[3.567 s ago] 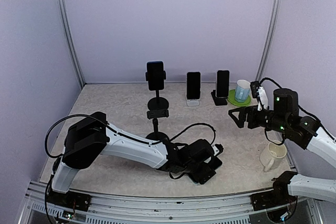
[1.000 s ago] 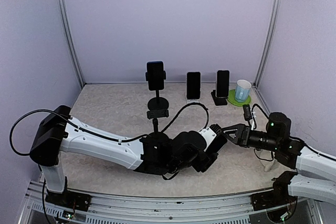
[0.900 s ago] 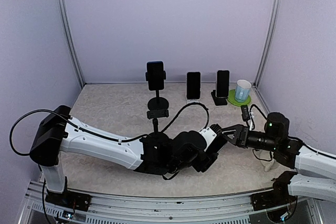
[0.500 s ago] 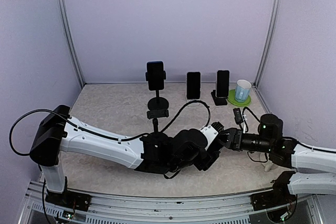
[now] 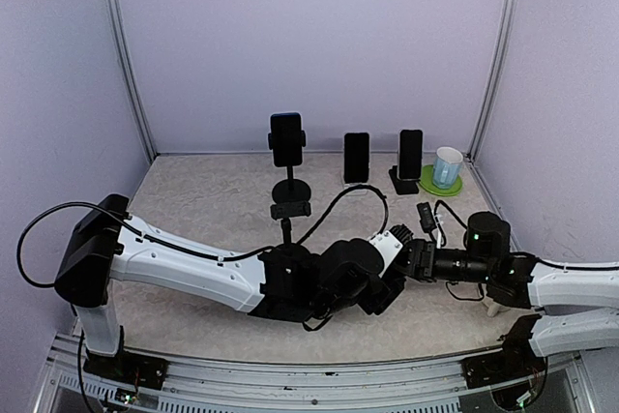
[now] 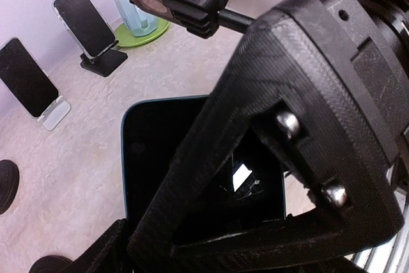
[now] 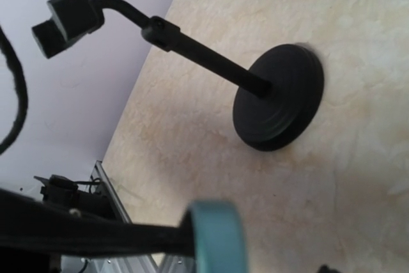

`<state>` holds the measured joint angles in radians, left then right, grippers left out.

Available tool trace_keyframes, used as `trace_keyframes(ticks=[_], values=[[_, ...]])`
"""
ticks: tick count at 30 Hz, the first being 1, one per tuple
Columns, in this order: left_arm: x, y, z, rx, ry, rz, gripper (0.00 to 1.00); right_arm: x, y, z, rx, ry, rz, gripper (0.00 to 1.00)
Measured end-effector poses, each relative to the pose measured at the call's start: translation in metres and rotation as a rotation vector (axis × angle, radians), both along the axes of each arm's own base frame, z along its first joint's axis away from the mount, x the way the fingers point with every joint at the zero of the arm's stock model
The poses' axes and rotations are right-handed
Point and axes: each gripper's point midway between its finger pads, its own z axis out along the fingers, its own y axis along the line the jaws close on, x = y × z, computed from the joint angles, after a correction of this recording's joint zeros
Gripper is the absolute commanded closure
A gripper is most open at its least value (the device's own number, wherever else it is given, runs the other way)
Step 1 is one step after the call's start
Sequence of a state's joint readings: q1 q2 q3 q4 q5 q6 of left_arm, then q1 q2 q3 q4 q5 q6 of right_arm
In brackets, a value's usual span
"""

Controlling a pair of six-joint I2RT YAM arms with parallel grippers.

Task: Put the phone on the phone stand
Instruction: Pass from the left arm to the right

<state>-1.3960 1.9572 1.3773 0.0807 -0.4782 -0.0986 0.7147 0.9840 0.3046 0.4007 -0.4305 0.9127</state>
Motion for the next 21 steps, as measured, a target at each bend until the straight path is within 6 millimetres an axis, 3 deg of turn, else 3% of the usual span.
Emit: trace_keyframes(ticks=[13, 21], values=[[0.000, 0.000, 0.000, 0.001, -0.003, 0.004, 0.44, 0.000, 0.006, 0.015, 0.049, -0.017, 0.008, 0.77], [0.001, 0.002, -0.001, 0.008, -0.006, 0.013, 0.44, 0.003, 0.008, 0.012, 0.041, -0.017, 0.004, 0.98]])
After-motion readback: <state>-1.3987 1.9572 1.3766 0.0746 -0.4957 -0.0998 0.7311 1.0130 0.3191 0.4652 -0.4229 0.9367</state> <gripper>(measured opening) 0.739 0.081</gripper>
